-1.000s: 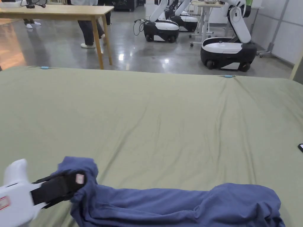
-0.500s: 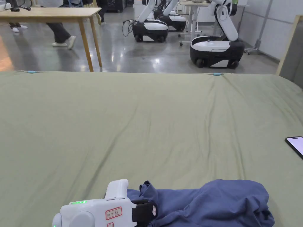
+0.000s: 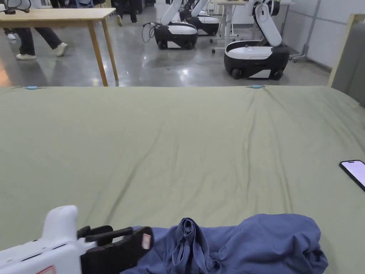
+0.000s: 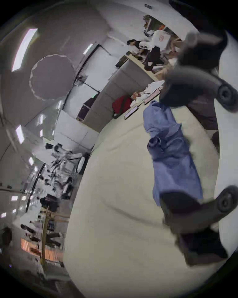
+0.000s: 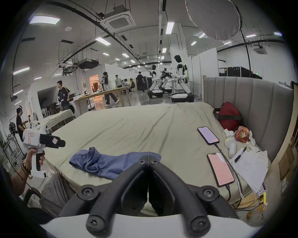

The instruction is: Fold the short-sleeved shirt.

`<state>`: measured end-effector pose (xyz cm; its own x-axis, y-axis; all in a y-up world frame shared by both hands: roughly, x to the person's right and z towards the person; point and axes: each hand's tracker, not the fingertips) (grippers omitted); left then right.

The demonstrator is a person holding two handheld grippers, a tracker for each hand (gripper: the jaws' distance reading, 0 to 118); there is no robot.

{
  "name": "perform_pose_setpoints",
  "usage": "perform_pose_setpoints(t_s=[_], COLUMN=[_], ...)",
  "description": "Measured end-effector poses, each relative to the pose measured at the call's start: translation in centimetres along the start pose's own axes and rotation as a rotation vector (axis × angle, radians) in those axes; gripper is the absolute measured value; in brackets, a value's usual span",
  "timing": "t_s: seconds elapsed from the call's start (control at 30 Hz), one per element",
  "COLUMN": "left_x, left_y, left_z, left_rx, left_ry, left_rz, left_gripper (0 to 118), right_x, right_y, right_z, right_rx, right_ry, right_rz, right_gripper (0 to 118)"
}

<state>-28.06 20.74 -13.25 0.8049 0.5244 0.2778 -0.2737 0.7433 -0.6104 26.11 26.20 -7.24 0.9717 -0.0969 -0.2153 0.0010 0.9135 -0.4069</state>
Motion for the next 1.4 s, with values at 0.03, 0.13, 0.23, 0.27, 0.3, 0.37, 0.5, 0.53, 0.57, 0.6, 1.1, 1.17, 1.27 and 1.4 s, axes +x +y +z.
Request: perform_pose_setpoints(t_s=[0.03, 0.13, 0.23, 0.27, 0.3, 0.37, 0.5, 0.53, 0.57, 0.6, 1.1, 1.17, 1.27, 1.4], left_x=[-0.6, -2.7, -3.4, -3.1, -2.7, -2.3, -1.3, -1.1, -0.8, -0.4, 2.3, 1.6, -0.2, -2.6], left_y=[-0.3, -1.5, -1.5, -1.4, -1.2, -1.1, -1.5, -1.6, -1.8, -1.9, -0.6, 0.1, 0.5, 0.0], left_z=[0.4, 0.2, -1.5, -2.5, -3.4, -6.6, -12.8, -14.4, -15.5, -16.3, -13.1, -9.3, -4.4, -0.8], left_rx=[0.0, 0.017, -0.032, -0.038, -0.054, -0.11, -0.216, -0.253, -0.279, -0.278, -0.173, -0.119, -0.055, -0.054], left_ry=[0.006, 0.09, 0.063, 0.047, 0.019, -0.035, -0.07, -0.085, -0.1, -0.1, -0.109, -0.08, 0.013, 0.114], left_rz=[0.007, 0.025, 0.069, 0.074, 0.084, 0.095, 0.094, 0.105, 0.095, 0.088, -0.019, -0.041, -0.023, -0.022], left_gripper=[27, 0, 0, 0, 0, 0, 0, 0, 0, 0, 0, 0, 0, 0], right_x=[0.0, -0.2, -0.4, -0.4, -0.4, -0.5, -0.4, -0.4, -0.4, -0.5, -1.3, -1.5, -2.2, -2.8], right_y=[0.0, 0.1, 0.2, 0.2, 0.2, 0.1, -0.1, 0.0, 0.0, 0.0, 1.5, 2.4, 3.9, 5.4], right_z=[0.0, -0.2, -0.2, -0.2, -0.2, 0.0, 0.6, 0.7, 0.8, 0.9, 1.2, 1.1, 0.3, -1.1], right_rx=[0.0, -0.002, -0.003, -0.003, -0.002, -0.001, 0.001, -0.002, -0.002, 0.0, 0.049, 0.062, 0.111, 0.129], right_ry=[0.003, 0.011, 0.01, 0.012, 0.013, 0.009, 0.003, -0.001, -0.011, -0.018, -0.032, -0.028, -0.074, -0.064], right_rz=[-0.001, 0.0, 0.006, 0.007, 0.008, 0.007, 0.005, 0.007, 0.014, 0.02, 0.057, 0.083, 0.166, 0.185], right_gripper=[1, 1, 1, 1, 1, 1, 1, 1, 1, 1, 1, 1, 1, 1])
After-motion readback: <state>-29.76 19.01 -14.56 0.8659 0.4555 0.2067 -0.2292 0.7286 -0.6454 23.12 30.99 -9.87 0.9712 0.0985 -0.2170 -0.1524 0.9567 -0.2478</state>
